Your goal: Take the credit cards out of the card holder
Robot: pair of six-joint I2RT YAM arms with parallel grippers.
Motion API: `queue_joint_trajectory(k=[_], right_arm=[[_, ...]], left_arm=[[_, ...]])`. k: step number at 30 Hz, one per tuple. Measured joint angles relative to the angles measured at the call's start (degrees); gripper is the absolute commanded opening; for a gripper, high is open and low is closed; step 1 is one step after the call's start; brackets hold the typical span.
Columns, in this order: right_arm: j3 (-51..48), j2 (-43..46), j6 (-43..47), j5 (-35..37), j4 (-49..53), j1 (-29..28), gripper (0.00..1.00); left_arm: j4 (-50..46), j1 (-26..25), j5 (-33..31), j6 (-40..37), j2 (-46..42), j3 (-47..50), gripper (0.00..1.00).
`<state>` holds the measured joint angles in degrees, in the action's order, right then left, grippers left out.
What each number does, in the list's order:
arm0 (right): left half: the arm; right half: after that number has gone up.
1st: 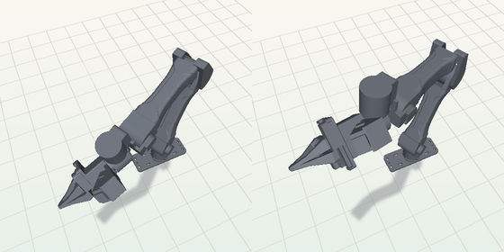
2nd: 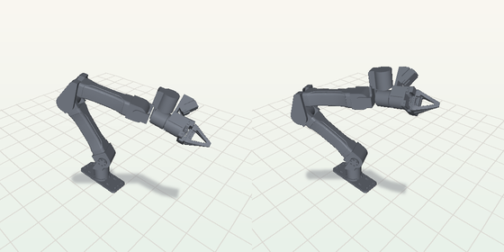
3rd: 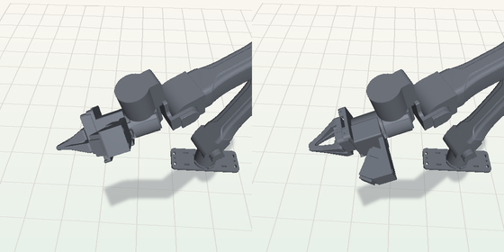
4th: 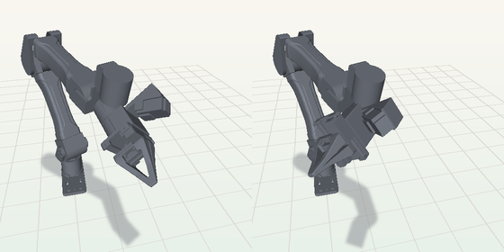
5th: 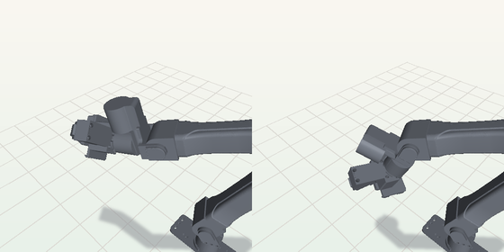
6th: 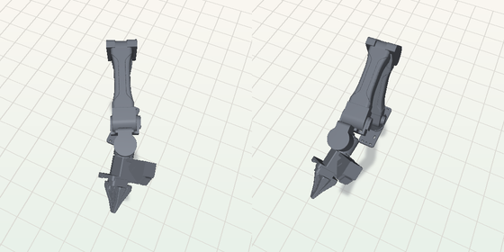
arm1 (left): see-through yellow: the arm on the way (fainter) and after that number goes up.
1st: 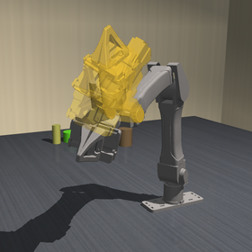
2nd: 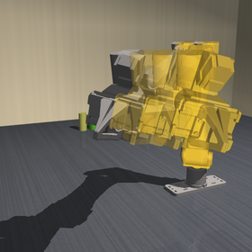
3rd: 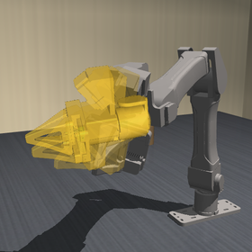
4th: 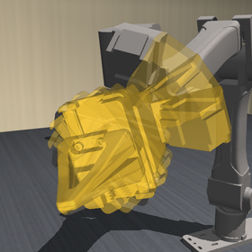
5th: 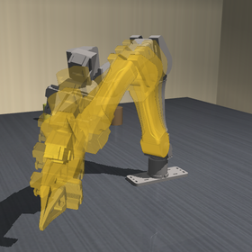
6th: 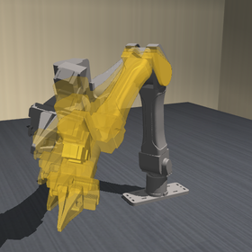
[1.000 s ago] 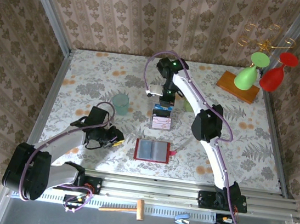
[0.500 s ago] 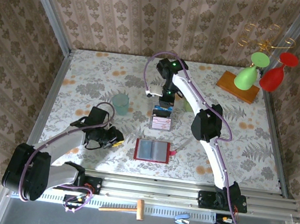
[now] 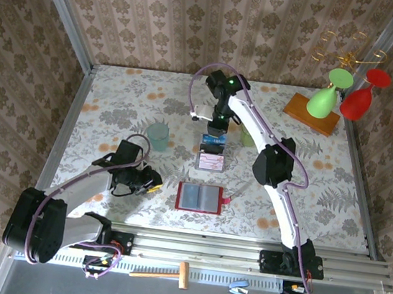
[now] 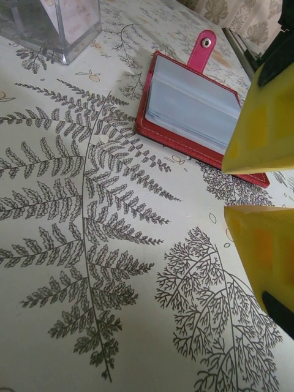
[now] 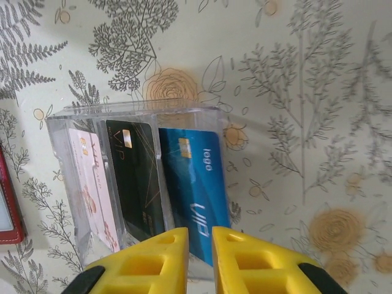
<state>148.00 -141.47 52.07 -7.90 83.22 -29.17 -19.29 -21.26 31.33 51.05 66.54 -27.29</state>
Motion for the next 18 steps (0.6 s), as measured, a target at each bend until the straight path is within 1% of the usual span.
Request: queue_joint_trajectory(k=[5, 9, 13, 18], right_arm=[[-1.9, 4.1, -2.4, 0.2, -0.9, 0.0, 0.21], [-7.7, 8.1, -5.8, 0.2, -3.3, -0.2, 0.22], [-18.5, 13.6, -10.8, 0.2, -8.7, -0.7, 0.22], [-34.5, 23.1, -19.1, 0.2, -18.0, -2.6, 0.22]], left_arm=[[0.5, 0.0, 0.4, -0.2, 0.4, 0.0, 0.22], [1.5, 0.0, 0.7, -0.3, 1.0, 0.0, 0.22], [3.0, 0.0, 1.5, -0.3, 1.7, 0.0, 0.22], [5.5, -0.1, 2.3, -0.3, 2.6, 0.0, 0.23]])
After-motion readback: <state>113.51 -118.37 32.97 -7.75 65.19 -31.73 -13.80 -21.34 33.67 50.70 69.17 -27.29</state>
